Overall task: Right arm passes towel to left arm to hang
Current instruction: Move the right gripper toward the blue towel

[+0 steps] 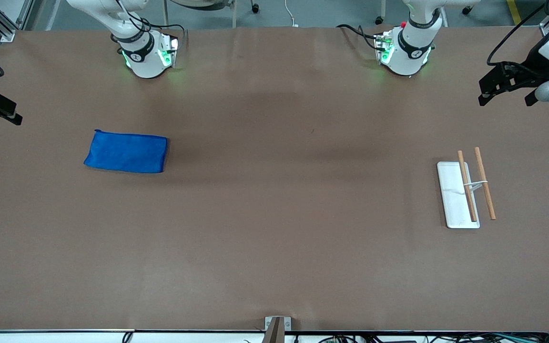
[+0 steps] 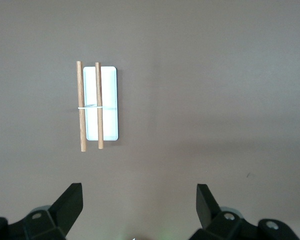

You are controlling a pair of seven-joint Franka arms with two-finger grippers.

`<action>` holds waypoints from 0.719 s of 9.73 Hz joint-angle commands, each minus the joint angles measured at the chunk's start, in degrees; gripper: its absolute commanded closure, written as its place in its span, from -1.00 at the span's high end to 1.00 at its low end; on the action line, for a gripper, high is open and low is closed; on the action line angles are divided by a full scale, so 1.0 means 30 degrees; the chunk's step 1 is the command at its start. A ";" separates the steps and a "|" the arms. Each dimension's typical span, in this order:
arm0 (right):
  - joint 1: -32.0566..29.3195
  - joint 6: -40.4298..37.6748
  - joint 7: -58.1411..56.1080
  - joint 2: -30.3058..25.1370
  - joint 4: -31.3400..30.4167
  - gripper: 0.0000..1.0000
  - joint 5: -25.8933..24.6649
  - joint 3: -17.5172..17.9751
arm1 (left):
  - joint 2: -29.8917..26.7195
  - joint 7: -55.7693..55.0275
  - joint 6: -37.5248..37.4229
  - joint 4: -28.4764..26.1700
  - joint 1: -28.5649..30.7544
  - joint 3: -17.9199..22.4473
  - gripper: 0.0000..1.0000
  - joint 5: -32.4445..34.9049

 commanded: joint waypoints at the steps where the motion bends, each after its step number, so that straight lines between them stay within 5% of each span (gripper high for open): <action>1: -0.0216 -0.0051 0.0025 -0.0100 -0.0103 0.99 0.0222 0.0089 | 0.0587 0.0279 -0.0399 0.0102 -0.0195 -0.0034 1.00 0.0878; 4: -0.0332 0.0124 -0.0034 -0.0129 -0.1210 0.98 0.0222 0.0089 | 0.0907 0.0570 -0.0399 0.0537 -0.0050 -0.0005 1.00 0.0853; 7: -0.0392 0.2692 -0.0093 -0.0740 -0.5216 0.96 0.0222 0.0060 | 0.1203 0.0836 -0.0399 0.0630 0.0039 0.0054 1.00 0.0590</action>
